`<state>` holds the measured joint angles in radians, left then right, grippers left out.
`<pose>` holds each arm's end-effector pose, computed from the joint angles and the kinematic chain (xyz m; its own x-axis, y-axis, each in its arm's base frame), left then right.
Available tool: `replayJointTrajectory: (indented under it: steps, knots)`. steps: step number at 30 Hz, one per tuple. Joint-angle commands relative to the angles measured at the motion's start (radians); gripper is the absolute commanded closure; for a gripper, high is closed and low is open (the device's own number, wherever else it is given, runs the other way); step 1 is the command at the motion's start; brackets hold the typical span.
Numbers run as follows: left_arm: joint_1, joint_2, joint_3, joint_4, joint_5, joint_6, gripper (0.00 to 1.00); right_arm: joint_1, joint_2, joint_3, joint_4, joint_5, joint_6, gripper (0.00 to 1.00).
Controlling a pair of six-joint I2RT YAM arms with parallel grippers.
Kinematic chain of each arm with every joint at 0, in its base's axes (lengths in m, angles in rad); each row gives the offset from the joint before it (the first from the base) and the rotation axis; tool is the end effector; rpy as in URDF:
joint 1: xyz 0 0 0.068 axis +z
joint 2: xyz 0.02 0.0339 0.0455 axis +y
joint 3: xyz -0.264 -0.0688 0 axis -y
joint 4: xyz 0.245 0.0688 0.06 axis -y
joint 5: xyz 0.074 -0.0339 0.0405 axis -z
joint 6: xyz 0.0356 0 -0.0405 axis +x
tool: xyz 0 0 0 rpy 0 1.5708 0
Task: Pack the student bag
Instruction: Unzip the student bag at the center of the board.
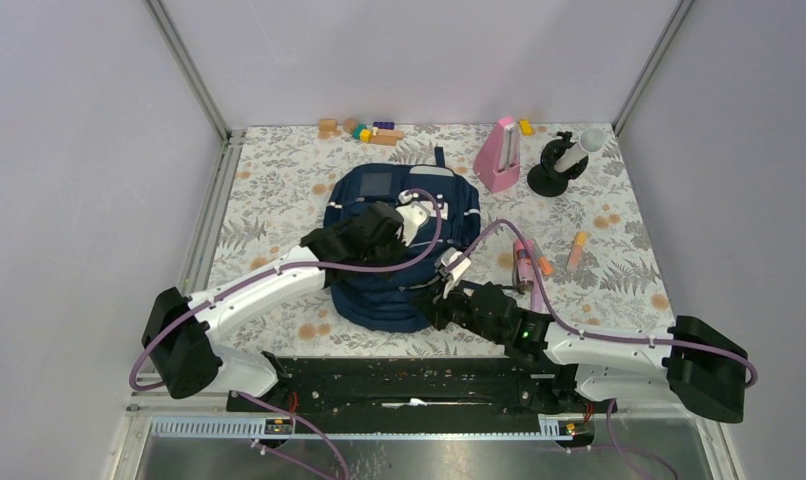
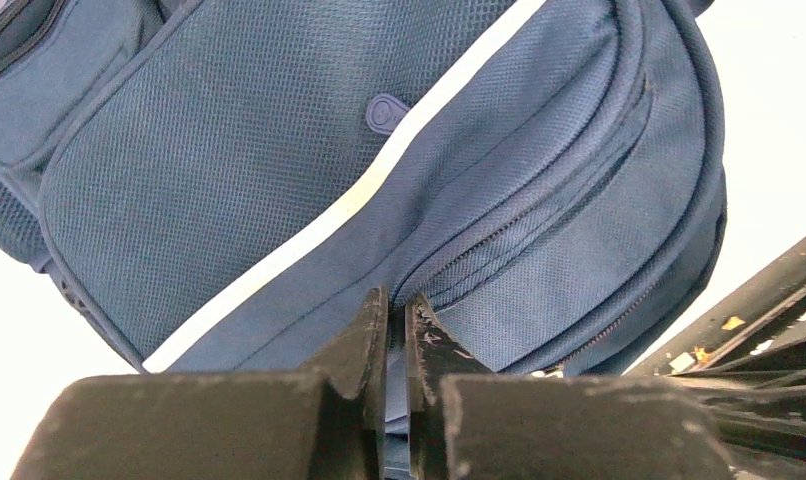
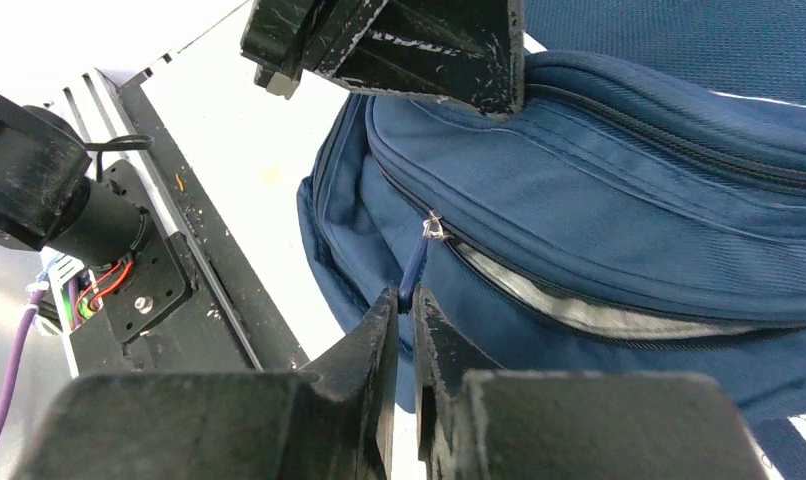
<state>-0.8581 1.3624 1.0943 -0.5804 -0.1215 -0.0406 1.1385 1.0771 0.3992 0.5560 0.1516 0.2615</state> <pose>0.1928 -0.2164 0.2827 -0.5186 0.5384 -0.6643 0.6781 0.7321 0.0640 0.1020 0.2082 0.2258 -0.2650 0.0356 -0.9636 -0.7932 0.5601 0.2389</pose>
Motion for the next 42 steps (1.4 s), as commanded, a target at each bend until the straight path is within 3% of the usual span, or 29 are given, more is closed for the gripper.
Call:
replayJointTrajectory:
  steps: [1,14,26,42]
  knots:
    - [-0.002,-0.01,0.093,0.122,0.114,-0.076,1.0,0.023,0.047,0.047,0.117,0.043,0.0,1.0]
    - [-0.002,0.044,0.156,0.142,0.205,-0.11,1.0,0.037,0.227,0.096,0.244,0.078,0.008,1.0]
    - [-0.002,0.077,0.204,0.157,0.277,-0.158,1.0,0.117,0.393,0.132,0.432,0.205,0.003,1.0]
    - [0.016,0.042,0.2,0.155,0.33,-0.204,1.0,0.15,0.625,0.298,0.504,0.319,-0.189,1.0]
